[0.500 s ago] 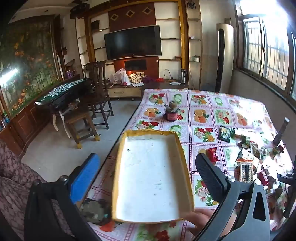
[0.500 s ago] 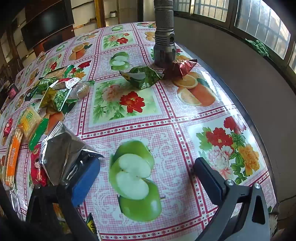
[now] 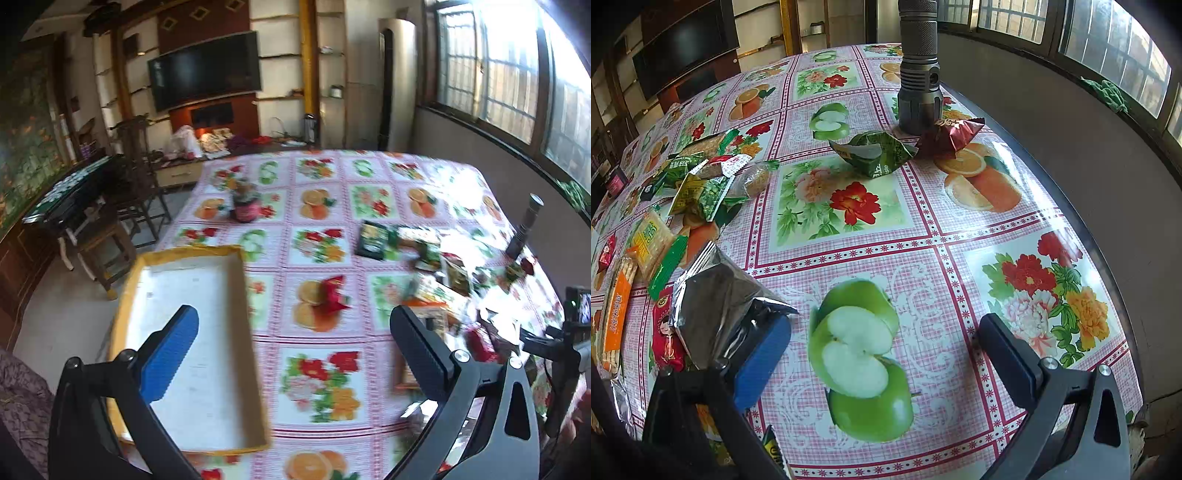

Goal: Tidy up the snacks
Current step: 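Move the left tool over the snacks toward the silver foil bag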

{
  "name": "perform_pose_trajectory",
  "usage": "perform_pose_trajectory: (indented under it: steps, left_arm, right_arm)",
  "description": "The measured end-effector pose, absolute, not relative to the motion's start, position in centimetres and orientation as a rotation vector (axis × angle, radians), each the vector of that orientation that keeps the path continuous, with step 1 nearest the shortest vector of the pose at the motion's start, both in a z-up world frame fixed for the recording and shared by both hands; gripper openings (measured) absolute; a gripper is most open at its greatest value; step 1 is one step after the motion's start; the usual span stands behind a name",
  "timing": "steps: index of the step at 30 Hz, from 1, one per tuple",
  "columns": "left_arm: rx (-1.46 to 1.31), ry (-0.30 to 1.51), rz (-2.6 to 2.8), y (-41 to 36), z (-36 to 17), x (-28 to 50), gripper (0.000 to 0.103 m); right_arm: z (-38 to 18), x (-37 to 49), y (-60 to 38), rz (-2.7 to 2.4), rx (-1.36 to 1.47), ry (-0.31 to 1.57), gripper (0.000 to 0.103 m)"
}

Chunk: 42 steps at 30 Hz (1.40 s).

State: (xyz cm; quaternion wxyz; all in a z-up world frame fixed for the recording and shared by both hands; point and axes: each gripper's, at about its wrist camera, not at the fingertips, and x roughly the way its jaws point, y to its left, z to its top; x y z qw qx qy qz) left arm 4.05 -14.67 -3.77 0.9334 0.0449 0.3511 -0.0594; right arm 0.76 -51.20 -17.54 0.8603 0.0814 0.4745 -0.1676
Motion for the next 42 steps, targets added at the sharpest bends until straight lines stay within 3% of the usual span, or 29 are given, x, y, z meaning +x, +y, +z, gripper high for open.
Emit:
perform_pose_trajectory:
  steps: [8, 15, 18, 30, 42]
  left_arm:
    - [0.229, 0.764, -0.23, -20.5, -10.9, 5.9, 0.103]
    - [0.258, 0.864, -0.163, -17.6, -15.0, 10.3, 0.103]
    - [0.277, 0.89, -0.099, -16.1, -15.9, 11.5, 0.103]
    - [0.181, 0.795, -0.15, -20.8, -8.1, 4.9, 0.103]
    - [0.185, 0.816, -0.193, -23.3, -8.1, 3.7, 0.103]
  right_arm:
    - [-17.6, 0.7, -51.2, -0.352, 0.171, 0.996, 0.102]
    - [-17.5, 0.9, -51.3, -0.351, 0.17, 0.998, 0.103]
    - [-17.3, 0.6, -51.1, -0.341, 0.179, 0.993, 0.097]
    - [-12.7, -3.2, -47.6, -0.174, 0.179, 0.969, 0.094]
    - [-10.9, -3.6, -44.9, -0.184, 0.017, 0.942, 0.096]
